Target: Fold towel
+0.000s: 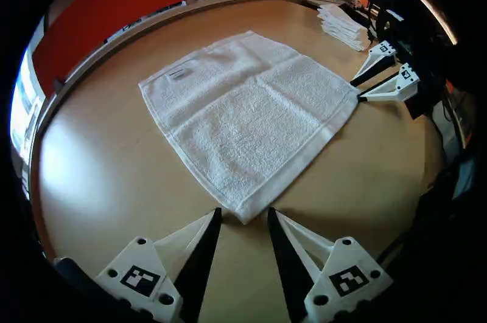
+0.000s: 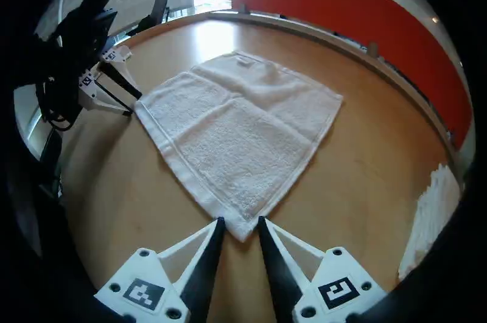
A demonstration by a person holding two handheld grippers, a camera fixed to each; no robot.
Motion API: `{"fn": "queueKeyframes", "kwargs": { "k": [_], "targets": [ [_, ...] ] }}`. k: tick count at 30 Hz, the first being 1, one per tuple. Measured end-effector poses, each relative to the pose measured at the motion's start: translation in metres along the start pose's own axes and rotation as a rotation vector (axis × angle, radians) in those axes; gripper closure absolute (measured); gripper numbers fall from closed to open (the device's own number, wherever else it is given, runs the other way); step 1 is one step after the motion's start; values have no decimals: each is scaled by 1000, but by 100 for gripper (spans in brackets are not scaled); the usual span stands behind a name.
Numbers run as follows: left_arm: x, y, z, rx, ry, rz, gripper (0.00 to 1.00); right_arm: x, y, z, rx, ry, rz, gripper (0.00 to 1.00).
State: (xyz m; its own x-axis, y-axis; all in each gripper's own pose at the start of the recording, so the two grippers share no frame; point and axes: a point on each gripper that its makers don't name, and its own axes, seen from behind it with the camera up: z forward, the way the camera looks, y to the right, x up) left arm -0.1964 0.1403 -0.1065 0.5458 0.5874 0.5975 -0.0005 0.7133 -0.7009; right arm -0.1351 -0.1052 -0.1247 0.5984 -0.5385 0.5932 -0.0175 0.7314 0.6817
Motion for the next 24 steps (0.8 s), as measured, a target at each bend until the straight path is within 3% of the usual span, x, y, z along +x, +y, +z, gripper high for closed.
{"fn": "queueKeyframes", "kwargs": {
  "k": [2,10,16,24],
  "targets": [
    [0,0,0,-1,-2,-1,47,0,0,0,-1,-1,3,64],
    [2,2,1,15,-4,-5,85,1,-2,1,3,-2,3,77],
    [3,2,-1,19,-2,-33,89,2,-6,-1,17,-2,3,85],
    [3,0,-3,20,-9,-75,90,8,-7,-4,17,10,3,86]
  ]
}}
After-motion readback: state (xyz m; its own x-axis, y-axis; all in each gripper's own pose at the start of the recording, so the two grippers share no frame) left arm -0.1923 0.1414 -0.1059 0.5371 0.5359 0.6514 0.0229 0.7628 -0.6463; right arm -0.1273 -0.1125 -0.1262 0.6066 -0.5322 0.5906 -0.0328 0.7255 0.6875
